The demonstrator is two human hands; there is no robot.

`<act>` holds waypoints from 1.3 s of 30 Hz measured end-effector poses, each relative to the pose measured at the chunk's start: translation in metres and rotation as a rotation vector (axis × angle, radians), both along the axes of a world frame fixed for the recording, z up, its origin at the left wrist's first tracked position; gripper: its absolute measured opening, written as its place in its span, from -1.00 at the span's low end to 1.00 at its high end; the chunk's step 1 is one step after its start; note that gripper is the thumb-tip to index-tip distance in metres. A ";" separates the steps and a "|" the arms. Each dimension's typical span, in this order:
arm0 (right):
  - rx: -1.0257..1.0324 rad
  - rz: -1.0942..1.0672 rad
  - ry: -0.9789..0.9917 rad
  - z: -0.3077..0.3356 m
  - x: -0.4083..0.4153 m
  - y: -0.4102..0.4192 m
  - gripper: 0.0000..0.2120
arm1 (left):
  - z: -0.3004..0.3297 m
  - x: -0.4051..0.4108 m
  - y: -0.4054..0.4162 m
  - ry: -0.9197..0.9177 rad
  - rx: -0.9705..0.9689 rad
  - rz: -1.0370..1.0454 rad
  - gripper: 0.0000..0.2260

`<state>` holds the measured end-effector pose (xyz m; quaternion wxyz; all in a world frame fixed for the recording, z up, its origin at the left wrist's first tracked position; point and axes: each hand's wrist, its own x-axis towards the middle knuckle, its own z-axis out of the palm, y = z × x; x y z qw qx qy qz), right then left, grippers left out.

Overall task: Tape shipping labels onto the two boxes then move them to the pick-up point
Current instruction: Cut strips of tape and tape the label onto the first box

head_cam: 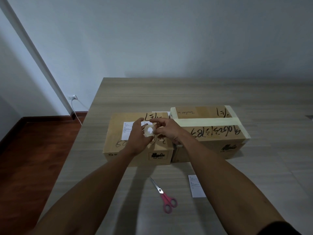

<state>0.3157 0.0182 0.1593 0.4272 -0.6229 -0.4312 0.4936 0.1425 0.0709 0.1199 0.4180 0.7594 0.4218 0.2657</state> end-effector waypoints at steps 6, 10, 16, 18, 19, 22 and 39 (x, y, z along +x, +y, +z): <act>0.043 -0.002 -0.006 0.001 0.004 0.001 -0.60 | -0.004 0.000 0.006 0.030 0.014 0.012 -0.23; 0.060 -0.009 0.006 0.001 0.008 0.005 -0.65 | -0.004 0.003 0.009 -0.017 0.004 0.057 -0.50; 0.078 -0.031 -0.057 0.006 0.009 0.013 -0.69 | 0.000 0.009 0.010 -0.082 -0.056 0.091 -0.60; 0.091 -0.060 -0.096 0.008 0.009 0.016 -0.73 | 0.001 0.009 0.011 -0.066 -0.069 0.095 -0.55; 0.096 -0.067 -0.110 0.008 0.010 0.019 -0.73 | 0.001 0.009 0.013 -0.064 -0.081 0.103 -0.53; 0.089 -0.052 -0.123 0.007 0.012 0.025 -0.73 | 0.000 0.008 0.017 -0.059 -0.098 0.109 -0.56; 0.121 0.024 -0.225 -0.002 0.024 0.033 -0.69 | -0.003 0.016 0.023 0.056 -0.015 0.011 -0.43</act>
